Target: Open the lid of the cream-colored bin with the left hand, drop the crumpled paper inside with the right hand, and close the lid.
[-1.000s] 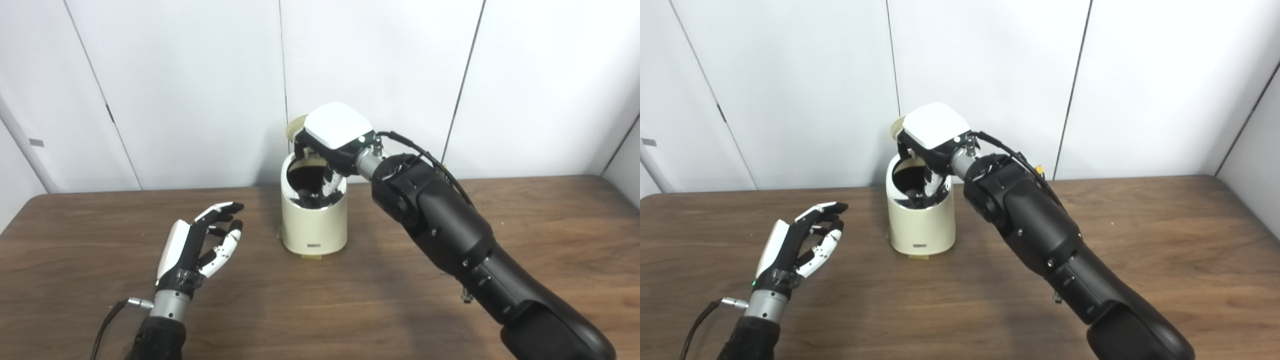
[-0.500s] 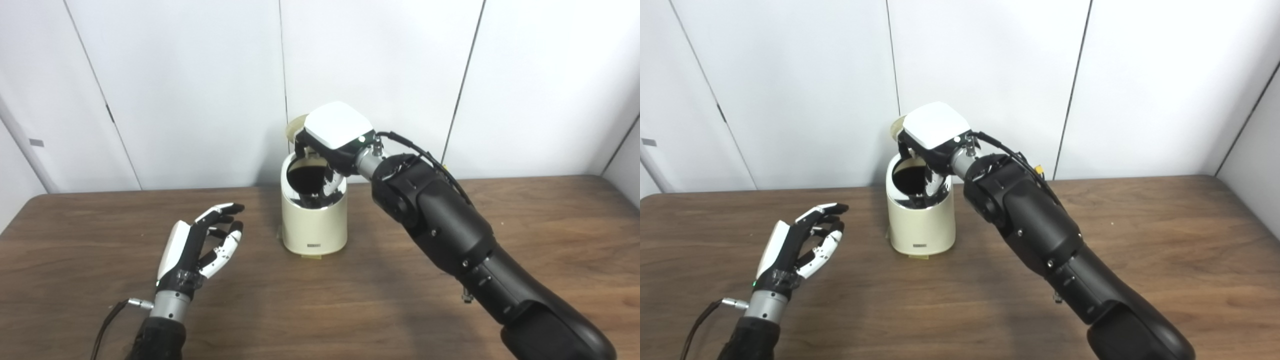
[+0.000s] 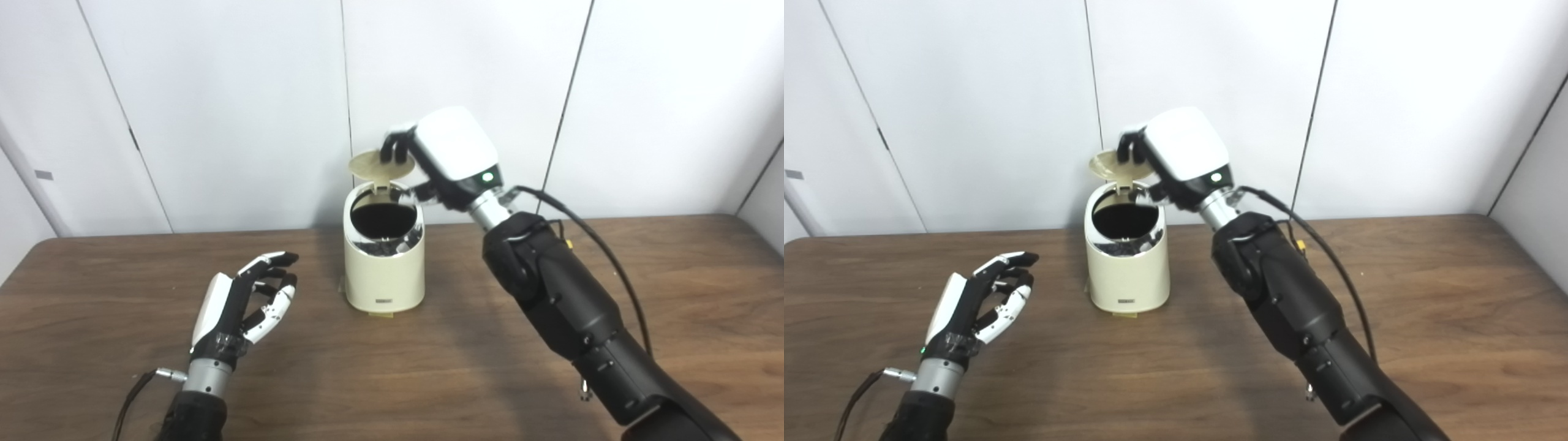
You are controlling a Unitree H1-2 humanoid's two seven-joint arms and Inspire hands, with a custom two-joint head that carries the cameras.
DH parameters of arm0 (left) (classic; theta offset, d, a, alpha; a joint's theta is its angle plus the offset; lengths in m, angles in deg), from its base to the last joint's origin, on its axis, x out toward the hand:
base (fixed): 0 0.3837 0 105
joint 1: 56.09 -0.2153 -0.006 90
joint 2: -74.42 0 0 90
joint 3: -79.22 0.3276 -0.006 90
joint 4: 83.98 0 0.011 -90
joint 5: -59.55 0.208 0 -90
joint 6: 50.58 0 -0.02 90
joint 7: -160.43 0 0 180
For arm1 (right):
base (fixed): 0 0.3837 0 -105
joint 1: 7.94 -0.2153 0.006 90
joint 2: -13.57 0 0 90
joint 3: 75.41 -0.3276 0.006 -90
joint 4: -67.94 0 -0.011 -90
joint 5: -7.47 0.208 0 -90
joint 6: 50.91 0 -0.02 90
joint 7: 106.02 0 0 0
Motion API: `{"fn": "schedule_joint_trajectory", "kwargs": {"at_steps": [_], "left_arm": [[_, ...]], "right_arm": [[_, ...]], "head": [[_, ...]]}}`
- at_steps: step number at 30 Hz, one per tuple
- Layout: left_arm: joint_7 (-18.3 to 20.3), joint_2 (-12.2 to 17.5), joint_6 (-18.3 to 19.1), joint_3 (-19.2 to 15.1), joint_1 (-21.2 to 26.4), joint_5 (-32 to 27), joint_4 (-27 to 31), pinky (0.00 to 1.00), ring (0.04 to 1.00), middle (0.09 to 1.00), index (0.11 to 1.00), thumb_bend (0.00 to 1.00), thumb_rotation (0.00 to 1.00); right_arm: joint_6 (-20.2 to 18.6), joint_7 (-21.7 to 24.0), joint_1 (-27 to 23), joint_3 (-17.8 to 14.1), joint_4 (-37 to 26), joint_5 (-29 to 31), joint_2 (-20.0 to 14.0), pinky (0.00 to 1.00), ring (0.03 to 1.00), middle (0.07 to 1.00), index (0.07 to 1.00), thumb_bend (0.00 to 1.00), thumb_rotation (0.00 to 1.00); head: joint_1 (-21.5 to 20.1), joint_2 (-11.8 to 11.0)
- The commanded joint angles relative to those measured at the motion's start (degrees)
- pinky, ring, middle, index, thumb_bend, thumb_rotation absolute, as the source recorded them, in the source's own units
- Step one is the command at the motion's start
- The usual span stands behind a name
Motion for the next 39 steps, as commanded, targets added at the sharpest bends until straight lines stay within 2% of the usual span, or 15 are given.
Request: {"fn": "schedule_joint_trajectory", "kwargs": {"at_steps": [1,5,7,9,16,22,23,24,25,27,30,33,35,37,39], "left_arm": [[-0.7,0.5,-1.0,-0.5,2.3,-0.5,2.1,0.65,0.764,0.786,0.779,0.29,0.59],[-0.7,0.6,-1.2,-0.4,2.3,-0.4,1.9,0.64,0.758,0.785,0.775,0.28,0.58],[-0.6,0.8,-1.3,-0.4,2.3,-0.5,1.8,0.64,0.758,0.791,0.776,0.27,0.58],[-0.5,0.9,-1.4,-0.4,2.3,-0.6,1.7,0.64,0.758,0.792,0.776,0.28,0.6],[-0.4,1.1,-0.9,-0.3,2.2,-0.3,1.8,0.65,0.763,0.793,0.778,0.29,0.62],[-0.4,1.0,-1.0,-0.3,2.3,-0.4,1.6,0.65,0.761,0.797,0.777,0.28,0.61],[-0.4,1.1,-1.3,-0.3,2.4,-0.4,1.5,0.65,0.76,0.797,0.777,0.28,0.61],[-0.4,1.1,-1.4,-0.3,2.4,-0.4,1.5,0.66,0.769,0.797,0.776,0.28,0.61],[-0.4,1.1,-1.4,-0.3,2.4,-0.4,1.5,0.66,0.773,0.796,0.776,0.28,0.61],[-0.4,1.1,-1.4,-0.4,2.4,-0.7,1.4,0.66,0.77,0.799,0.778,0.29,0.62],[-0.6,1.1,-1.4,-0.4,2.5,-0.5,1.2,0.65,0.767,0.795,0.776,0.29,0.61],[-0.6,1.0,-1.3,-0.4,2.5,-0.6,1.2,0.65,0.764,0.789,0.775,0.29,0.61],[-0.7,1.0,-1.6,-0.5,2.6,-0.7,1.1,0.64,0.76,0.786,0.773,0.28,0.59],[-0.7,1.1,-1.9,-0.5,2.6,-0.8,1.0,0.64,0.756,0.789,0.767,0.28,0.59],[-0.7,1.3,-2.0,-0.5,2.6,-0.9,0.9,0.64,0.755,0.787,0.768,0.27,0.58]], "right_arm": [[1.6,-3.0,-0.4,-1.8,-1.9,2.6,-0.2,0.19,0.285,0.459,0.516,0.52,0.01],[4.7,-7.5,3.0,-5.4,0.4,7.6,-0.5,0.21,0.294,0.47,0.505,0.52,0.01],[6.3,-11.4,4.7,-7.2,3.2,9.1,-0.4,0.2,0.283,0.474,0.49,0.51,0.13],[8.1,-13.8,6.4,-8.8,5.6,11.1,-0.3,0.19,0.264,0.452,0.485,0.51,0.17],[14.1,-16.2,11.1,-11.7,11.4,19.0,-0.5,0.23,0.306,0.474,0.484,0.51,0.18],[10.5,-6.2,17.0,-13.5,6.7,29.6,0.6,0.37,0.476,0.598,0.493,0.51,0.16],[8.5,-2.6,18.3,-13.1,5.1,31.5,0.3,0.38,0.491,0.612,0.493,0.51,0.16],[7.0,0.1,19.1,-12.9,4.0,32.8,0.1,0.44,0.578,0.715,0.659,0.58,0.35],[5.8,2.3,19.8,-12.7,2.9,33.8,-0.1,0.47,0.607,0.751,0.715,0.6,0.41],[4.7,7.2,20.8,-11.6,1.6,35.4,-1.1,0.54,0.695,0.821,0.812,0.63,0.53],[1.0,12.7,21.2,-9.9,-0.8,35.2,-2.2,0.65,0.805,0.888,0.901,0.63,0.6],[-1.2,14.7,21.3,-9.2,-2.1,34.3,-2.4,0.75,0.861,0.911,0.929,0.56,0.65],[-2.3,15.2,21.3,-9.3,-2.4,34.1,-2.4,0.8,0.886,0.919,0.915,0.42,0.67],[-1.5,15.3,21.2,-9.7,-1.5,34.8,-2.2,0.83,0.894,0.911,0.895,0.32,0.69],[-1.3,15.4,21.2,-9.9,-1.4,35.2,-2.1,0.84,0.895,0.905,0.887,0.29,0.69]], "head": [[0.0,0.0],[0.0,0.1],[-0.1,0.1],[-0.1,0.1],[0.0,0.1],[-0.1,0.0],[-0.1,0.0],[-0.1,0.0],[-0.1,0.0],[-0.1,0.0],[-0.2,0.0],[-0.2,0.0],[-0.2,-0.1],[-0.2,-0.1],[-0.2,-0.1]]}}
